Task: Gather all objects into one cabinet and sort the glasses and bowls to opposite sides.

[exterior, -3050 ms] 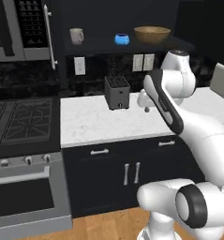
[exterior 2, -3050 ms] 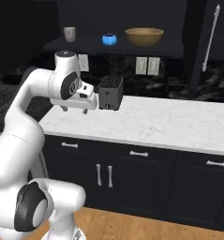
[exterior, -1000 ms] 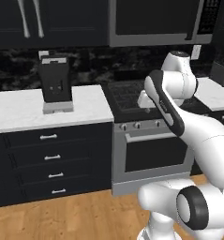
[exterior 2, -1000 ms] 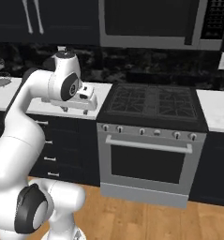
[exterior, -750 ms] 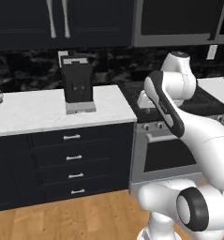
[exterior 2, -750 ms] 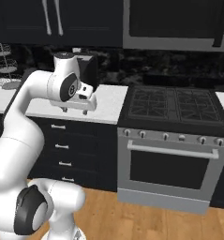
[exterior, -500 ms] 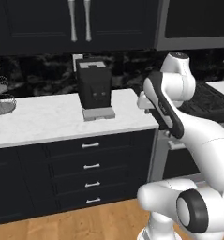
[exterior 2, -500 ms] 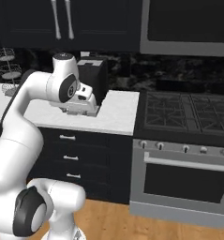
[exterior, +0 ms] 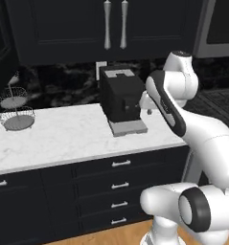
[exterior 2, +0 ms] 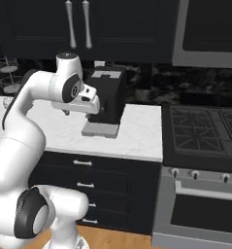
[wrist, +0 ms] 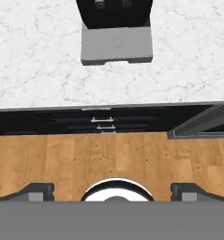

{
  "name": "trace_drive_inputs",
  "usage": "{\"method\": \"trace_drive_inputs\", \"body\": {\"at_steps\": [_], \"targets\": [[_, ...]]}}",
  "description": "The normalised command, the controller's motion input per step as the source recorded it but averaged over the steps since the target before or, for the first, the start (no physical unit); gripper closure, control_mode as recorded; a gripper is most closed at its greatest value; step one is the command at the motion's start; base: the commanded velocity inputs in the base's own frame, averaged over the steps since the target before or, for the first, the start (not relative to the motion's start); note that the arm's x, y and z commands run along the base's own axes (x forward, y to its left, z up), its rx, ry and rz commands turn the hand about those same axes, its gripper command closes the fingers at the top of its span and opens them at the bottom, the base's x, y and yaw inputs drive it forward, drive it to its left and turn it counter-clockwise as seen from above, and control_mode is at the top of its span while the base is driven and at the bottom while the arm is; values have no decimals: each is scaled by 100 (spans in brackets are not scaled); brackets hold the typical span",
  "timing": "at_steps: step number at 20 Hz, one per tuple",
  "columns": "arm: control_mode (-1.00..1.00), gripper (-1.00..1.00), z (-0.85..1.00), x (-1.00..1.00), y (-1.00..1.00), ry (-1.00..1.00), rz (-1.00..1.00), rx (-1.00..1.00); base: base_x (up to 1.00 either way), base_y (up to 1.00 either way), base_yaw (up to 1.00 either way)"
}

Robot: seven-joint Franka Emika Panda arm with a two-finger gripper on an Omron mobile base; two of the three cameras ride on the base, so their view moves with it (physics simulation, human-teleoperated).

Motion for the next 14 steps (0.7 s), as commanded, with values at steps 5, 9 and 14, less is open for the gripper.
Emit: {"method": "trace_drive_inputs", "body": {"at_steps": [5, 9, 14], "targets": [[100, -100, 0, 0, 0, 0, 0, 0, -90, 52, 0], [100, -100, 0, 0, 0, 0, 0, 0, -100, 41, 0], [100, -100, 0, 0, 0, 0, 0, 0, -87, 78, 0]]}}
